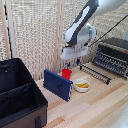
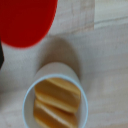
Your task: Kindly spot and seek the red cup placed ahead of you. Cautiously adjust your gripper towards the red cup, gripping it gently. Find the after-storage area of the caddy. Relocate the red cup in your grip over the rear portion and softly release it into the compartment.
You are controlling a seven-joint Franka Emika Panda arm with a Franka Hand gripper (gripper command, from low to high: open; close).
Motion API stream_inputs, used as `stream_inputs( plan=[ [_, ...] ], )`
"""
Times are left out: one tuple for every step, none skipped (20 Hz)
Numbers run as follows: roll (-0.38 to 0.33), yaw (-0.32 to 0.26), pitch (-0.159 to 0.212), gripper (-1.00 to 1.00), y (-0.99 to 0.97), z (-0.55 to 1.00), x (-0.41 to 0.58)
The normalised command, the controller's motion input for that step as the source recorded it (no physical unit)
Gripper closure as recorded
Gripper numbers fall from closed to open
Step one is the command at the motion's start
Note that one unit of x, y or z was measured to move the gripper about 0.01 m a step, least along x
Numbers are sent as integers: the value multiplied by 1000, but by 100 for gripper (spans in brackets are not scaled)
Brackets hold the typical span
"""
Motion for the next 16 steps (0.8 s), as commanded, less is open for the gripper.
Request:
stream_inputs(
  plan=[
    [5,42,28,-100,-266,-274,391],
    [0,43,48,-100,-257,-274,349],
    [0,42,66,-100,-271,-277,311],
    [0,36,90,-100,-263,-283,260],
    [0,21,117,-100,-200,-289,183],
    [0,6,121,-100,-140,-289,114],
    [0,0,122,-100,-117,-320,49],
    [0,0,117,-100,-114,-317,37],
    [0,0,105,-100,-71,-309,66],
    [-10,0,108,-100,0,-286,123],
    [-33,0,93,-100,0,-269,120],
    [-64,0,87,100,6,-237,131],
    [-46,0,66,100,0,-223,117],
    [-6,0,25,100,0,-186,63],
    [-15,0,10,100,0,-157,23],
    [-11,0,5,100,0,-120,0]
  ],
)
